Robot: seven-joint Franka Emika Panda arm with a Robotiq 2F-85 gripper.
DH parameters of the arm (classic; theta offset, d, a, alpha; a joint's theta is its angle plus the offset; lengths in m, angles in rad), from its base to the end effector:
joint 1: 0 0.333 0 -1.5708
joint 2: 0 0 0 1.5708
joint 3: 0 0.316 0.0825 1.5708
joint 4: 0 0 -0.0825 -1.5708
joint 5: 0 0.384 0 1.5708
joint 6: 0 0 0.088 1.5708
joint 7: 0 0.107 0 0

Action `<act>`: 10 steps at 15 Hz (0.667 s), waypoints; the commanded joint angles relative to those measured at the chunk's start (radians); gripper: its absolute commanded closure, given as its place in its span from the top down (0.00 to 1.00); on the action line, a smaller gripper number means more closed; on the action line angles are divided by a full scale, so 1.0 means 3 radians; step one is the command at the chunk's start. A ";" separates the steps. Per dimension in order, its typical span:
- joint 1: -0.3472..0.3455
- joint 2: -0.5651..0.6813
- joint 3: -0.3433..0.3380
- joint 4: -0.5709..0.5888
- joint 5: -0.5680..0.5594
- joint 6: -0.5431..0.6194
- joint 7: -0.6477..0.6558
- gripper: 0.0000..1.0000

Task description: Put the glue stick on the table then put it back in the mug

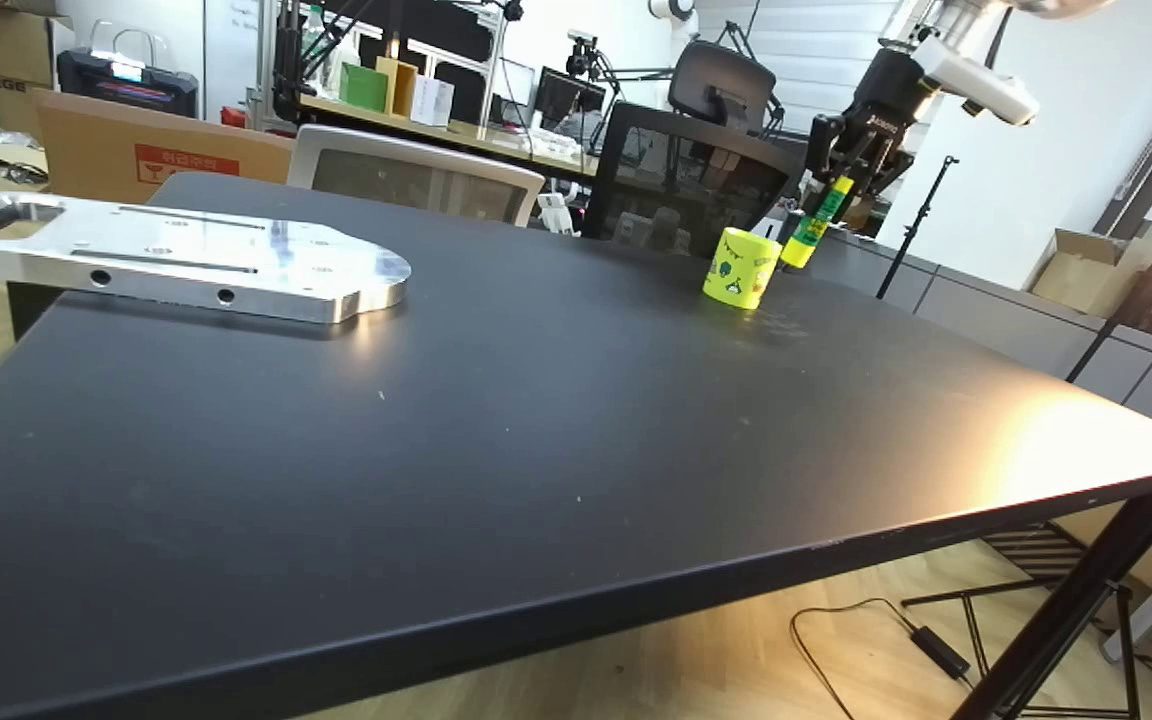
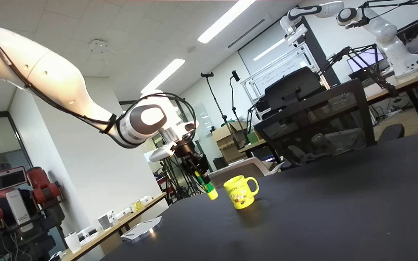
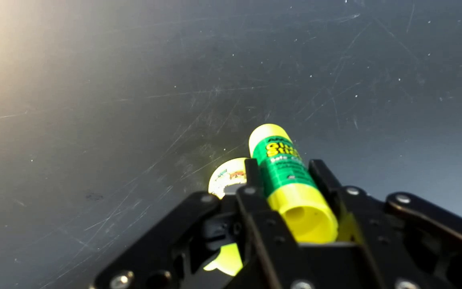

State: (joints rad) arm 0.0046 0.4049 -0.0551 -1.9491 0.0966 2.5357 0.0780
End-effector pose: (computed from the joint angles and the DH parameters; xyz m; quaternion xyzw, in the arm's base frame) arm 0.6357 -0.0313 0.2895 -0.9908 0.0976 -0.0910 0.0217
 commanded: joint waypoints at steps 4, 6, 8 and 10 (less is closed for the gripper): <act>-0.0138 0.0415 0.0010 0.0818 0.0003 -0.0445 0.0033 0.09; -0.0159 0.0582 -0.0006 0.1127 -0.0020 -0.0612 0.0068 0.09; -0.0177 0.0738 -0.0011 0.1428 -0.0034 -0.0793 0.0079 0.09; -0.0179 0.0879 -0.0023 0.1702 -0.0052 -0.0927 0.0096 0.09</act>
State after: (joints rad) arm -0.0436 0.5870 -0.0602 -1.5989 0.0969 2.3395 0.0784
